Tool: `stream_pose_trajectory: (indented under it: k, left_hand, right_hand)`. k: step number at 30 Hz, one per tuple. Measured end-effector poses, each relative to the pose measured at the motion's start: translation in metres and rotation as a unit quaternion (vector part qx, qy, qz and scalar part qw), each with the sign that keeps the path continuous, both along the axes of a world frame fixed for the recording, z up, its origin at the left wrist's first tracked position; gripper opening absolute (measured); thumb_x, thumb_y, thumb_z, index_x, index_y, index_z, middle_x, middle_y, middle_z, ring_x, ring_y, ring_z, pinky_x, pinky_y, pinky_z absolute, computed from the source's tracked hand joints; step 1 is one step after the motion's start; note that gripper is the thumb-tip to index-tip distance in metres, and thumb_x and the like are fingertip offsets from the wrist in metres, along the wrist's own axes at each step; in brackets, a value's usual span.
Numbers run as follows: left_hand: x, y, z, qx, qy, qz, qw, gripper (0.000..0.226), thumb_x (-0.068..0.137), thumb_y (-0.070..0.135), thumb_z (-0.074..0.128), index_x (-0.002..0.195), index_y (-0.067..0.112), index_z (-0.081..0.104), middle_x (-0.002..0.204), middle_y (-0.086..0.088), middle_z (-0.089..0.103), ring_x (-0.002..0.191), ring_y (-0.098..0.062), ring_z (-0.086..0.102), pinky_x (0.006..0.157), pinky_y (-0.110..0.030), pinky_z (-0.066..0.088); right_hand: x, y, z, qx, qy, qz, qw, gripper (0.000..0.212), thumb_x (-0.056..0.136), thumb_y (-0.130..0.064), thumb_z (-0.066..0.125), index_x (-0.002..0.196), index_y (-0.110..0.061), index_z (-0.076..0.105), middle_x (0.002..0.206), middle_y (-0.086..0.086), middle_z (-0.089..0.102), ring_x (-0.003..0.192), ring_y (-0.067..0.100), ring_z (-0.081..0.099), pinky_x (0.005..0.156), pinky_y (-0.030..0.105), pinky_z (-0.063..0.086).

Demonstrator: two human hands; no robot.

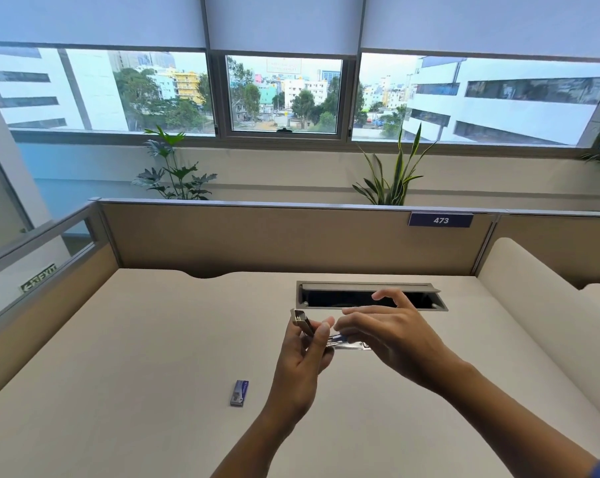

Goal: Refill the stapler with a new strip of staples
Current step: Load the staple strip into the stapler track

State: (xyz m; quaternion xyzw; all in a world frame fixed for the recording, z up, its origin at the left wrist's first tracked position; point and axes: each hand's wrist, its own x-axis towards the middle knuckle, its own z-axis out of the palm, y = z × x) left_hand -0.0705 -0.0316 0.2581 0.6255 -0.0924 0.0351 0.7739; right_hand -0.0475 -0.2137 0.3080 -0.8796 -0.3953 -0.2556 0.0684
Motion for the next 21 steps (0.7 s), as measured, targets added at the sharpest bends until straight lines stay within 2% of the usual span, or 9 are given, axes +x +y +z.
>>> stream_pose_trajectory:
  k: [2, 5, 9, 13, 15, 18, 21]
  left_hand:
    - [-0.001, -0.001, 0.0, -0.008, 0.0, 0.008, 1.0, 0.016, 0.084, 0.045, 0.055, 0.096, 0.037, 0.064, 0.101, 0.001, 0.069, 0.104, -0.01, 0.068, 0.079, -0.017, 0.055]
    - [-0.002, -0.003, -0.003, -0.013, 0.001, 0.014, 1.0, 0.016, 0.091, 0.037, 0.054, 0.102, 0.034, 0.065, 0.106, 0.0, 0.069, 0.106, -0.011, 0.067, 0.082, -0.019, 0.055]
    - [-0.004, -0.007, -0.005, -0.026, 0.002, 0.014, 1.0, 0.029, 0.09, 0.033, 0.054, 0.112, 0.015, 0.059, 0.116, 0.006, 0.07, 0.112, -0.011, 0.065, 0.088, -0.023, 0.055]
    - [-0.007, -0.011, -0.007, -0.01, -0.016, 0.023, 1.0, 0.032, 0.089, 0.037, 0.051, 0.111, 0.015, 0.056, 0.126, 0.01, 0.065, 0.116, -0.009, 0.062, 0.092, -0.023, 0.053]
    - [-0.008, -0.013, -0.009, -0.014, -0.02, 0.032, 0.999, 0.028, 0.089, 0.037, 0.051, 0.11, 0.019, 0.056, 0.127, 0.014, 0.065, 0.118, -0.007, 0.061, 0.09, -0.02, 0.052]
    - [-0.009, -0.015, -0.013, -0.039, -0.021, 0.047, 0.998, 0.027, 0.089, 0.037, 0.051, 0.109, 0.019, 0.057, 0.129, 0.014, 0.063, 0.121, -0.007, 0.059, 0.089, -0.018, 0.051]
    - [-0.01, -0.017, -0.015, -0.076, -0.017, 0.07, 0.995, 0.031, 0.087, 0.039, 0.053, 0.105, 0.014, 0.055, 0.13, 0.015, 0.063, 0.121, -0.006, 0.058, 0.092, -0.019, 0.052]
  right_hand:
    - [-0.004, 0.002, 0.001, 0.078, 0.049, -0.025, 0.995, 0.025, 0.09, -0.037, 0.059, 0.114, -0.039, 0.052, 0.092, -0.023, 0.075, 0.093, -0.006, 0.067, 0.093, 0.034, 0.045]
    - [-0.006, 0.005, -0.006, 0.169, 0.115, -0.062, 0.977, 0.03, 0.088, -0.03, 0.07, 0.112, -0.041, 0.055, 0.089, -0.03, 0.073, 0.09, -0.018, 0.059, 0.087, 0.026, 0.038]
    - [-0.01, 0.006, -0.008, 0.314, 0.263, -0.083, 0.908, 0.03, 0.083, -0.026, 0.077, 0.106, -0.04, 0.062, 0.086, -0.024, 0.076, 0.105, -0.006, 0.064, 0.092, 0.024, 0.042]
    - [-0.013, 0.008, -0.003, 0.382, 0.332, -0.127, 0.853, 0.03, 0.077, -0.03, 0.082, 0.1, -0.039, 0.066, 0.084, -0.018, 0.076, 0.094, -0.007, 0.065, 0.079, 0.014, 0.039]
    - [-0.014, 0.01, -0.004, 0.386, 0.312, -0.153, 0.855, 0.031, 0.074, -0.035, 0.083, 0.099, -0.04, 0.066, 0.085, -0.023, 0.074, 0.094, -0.008, 0.064, 0.079, 0.018, 0.041]
    - [-0.019, 0.015, -0.011, 0.357, 0.209, -0.194, 0.89, 0.029, 0.074, -0.041, 0.082, 0.098, -0.04, 0.065, 0.087, -0.027, 0.07, 0.098, -0.003, 0.062, 0.092, 0.035, 0.043]
    - [-0.025, 0.025, -0.018, 0.291, 0.058, -0.252, 0.921, 0.021, 0.074, -0.041, 0.081, 0.089, -0.039, 0.066, 0.096, -0.025, 0.059, 0.106, 0.008, 0.053, 0.086, 0.031, 0.028]
